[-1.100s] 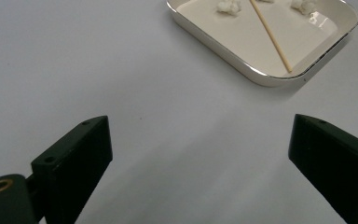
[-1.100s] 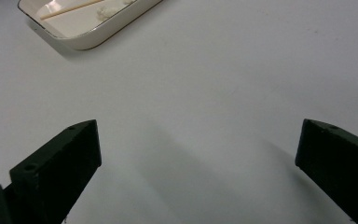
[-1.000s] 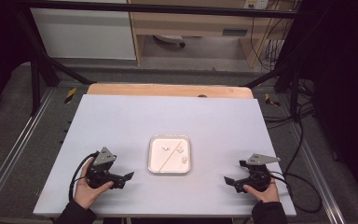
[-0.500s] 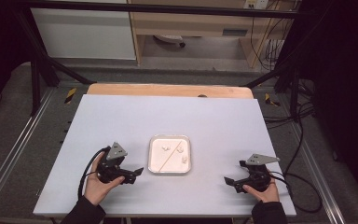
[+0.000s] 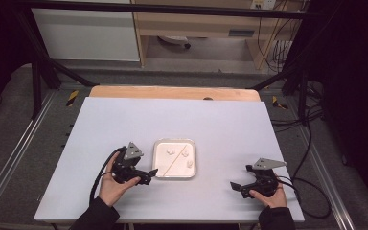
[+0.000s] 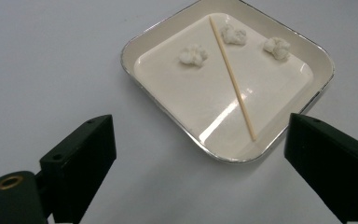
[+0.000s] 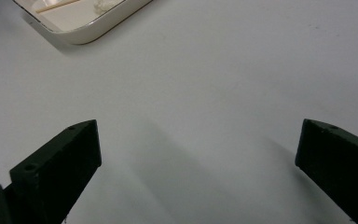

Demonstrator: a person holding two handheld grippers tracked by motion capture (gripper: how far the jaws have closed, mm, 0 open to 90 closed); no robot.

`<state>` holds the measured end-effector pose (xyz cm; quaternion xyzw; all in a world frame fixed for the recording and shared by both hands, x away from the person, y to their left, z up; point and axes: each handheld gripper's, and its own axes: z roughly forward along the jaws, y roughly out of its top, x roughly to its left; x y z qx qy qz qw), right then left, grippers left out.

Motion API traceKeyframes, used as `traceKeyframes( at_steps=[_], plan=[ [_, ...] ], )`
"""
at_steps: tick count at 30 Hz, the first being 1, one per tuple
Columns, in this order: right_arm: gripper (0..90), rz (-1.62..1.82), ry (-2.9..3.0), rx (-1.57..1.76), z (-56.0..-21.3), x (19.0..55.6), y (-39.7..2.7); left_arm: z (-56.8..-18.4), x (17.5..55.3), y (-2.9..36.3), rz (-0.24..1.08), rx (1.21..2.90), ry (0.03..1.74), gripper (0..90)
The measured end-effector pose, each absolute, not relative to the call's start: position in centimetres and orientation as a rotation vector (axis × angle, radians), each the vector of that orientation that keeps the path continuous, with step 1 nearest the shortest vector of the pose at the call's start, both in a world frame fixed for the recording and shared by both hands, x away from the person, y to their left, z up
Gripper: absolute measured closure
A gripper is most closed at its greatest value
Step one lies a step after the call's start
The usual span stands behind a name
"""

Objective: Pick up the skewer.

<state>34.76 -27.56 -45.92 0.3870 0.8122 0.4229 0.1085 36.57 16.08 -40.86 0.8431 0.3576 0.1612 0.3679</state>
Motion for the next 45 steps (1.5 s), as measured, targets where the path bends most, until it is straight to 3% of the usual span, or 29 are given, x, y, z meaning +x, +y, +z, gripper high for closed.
traceKeyframes(
  at_steps=[19, 45],
  plan=[
    [0.7, 1.239, 2.399, 1.131, -46.0, 34.8, -27.5, -41.5, 38.0, 11.9, 0.409, 2.210, 0.938, 15.4],
    [0.7, 1.241, 2.401, 1.125, -46.1, 34.8, -27.5, -43.7, 39.0, 9.0, 0.344, 2.236, 0.983, 66.5]
  ],
)
